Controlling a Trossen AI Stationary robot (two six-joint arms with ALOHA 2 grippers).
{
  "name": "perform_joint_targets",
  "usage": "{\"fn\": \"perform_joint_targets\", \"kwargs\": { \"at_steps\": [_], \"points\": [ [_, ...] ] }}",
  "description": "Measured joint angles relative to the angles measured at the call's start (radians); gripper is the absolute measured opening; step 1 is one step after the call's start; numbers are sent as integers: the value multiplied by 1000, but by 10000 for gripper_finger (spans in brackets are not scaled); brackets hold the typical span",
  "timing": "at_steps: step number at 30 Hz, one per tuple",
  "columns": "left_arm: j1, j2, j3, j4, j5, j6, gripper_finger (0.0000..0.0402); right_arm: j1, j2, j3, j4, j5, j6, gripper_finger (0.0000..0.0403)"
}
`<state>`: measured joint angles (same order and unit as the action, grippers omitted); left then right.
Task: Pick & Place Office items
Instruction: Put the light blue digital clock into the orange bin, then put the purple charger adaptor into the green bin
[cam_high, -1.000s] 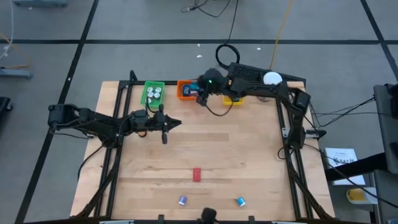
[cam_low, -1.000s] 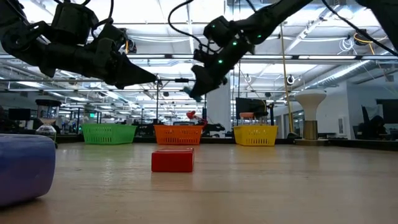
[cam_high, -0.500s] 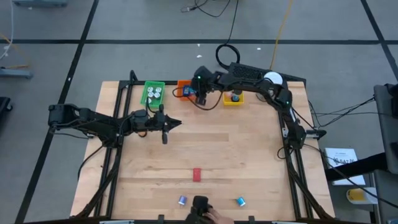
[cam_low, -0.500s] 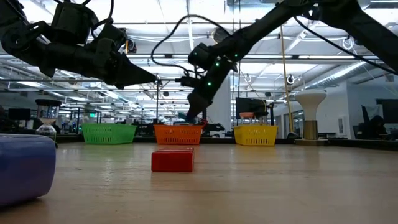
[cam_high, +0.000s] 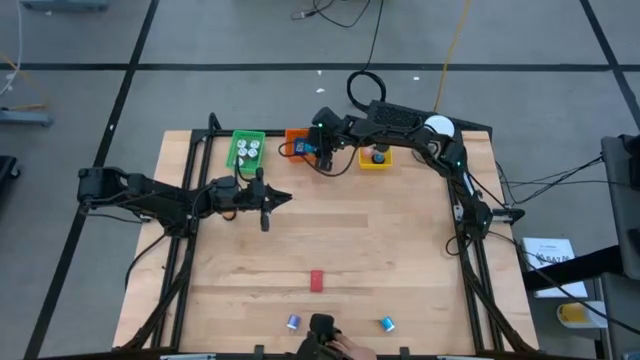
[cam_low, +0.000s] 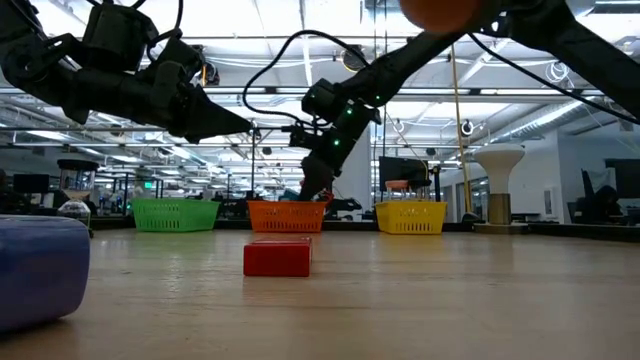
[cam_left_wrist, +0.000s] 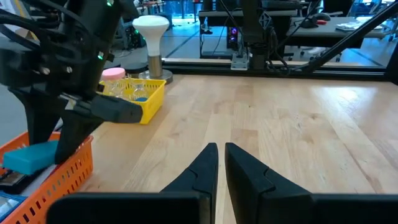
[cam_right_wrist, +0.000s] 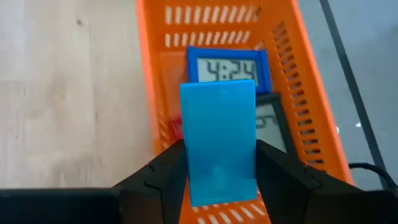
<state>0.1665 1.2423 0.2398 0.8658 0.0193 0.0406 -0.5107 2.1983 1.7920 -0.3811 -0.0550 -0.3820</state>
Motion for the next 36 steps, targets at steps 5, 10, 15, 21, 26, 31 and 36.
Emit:
{"fn": "perform_joint_targets", "kwargs": {
  "at_steps": [5, 10, 15, 21, 26, 31, 36],
  "points": [
    [0, 0, 0, 0, 0, 0, 37, -2, 0, -11, -12, 1, -3, 161],
    [0, 0, 0, 0, 0, 0, 37, -3, 0, -20, -2, 1, -4, 161],
    [0, 0, 0, 0, 0, 0, 37, -3, 0, -20, 0, 1, -3, 171],
    [0, 0, 0, 0, 0, 0, 37, -3, 0, -20, 2, 2, 2, 198],
    [0, 0, 0, 0, 0, 0, 37, -3, -7, -21, -1, 65, -15, 202],
    [0, 0, 0, 0, 0, 0, 37, 6, -87, -20, -70, 131, -20, 172],
    [0, 0, 0, 0, 0, 0, 37, 65, -159, -46, -152, 165, 6, 104]
  ]
}}
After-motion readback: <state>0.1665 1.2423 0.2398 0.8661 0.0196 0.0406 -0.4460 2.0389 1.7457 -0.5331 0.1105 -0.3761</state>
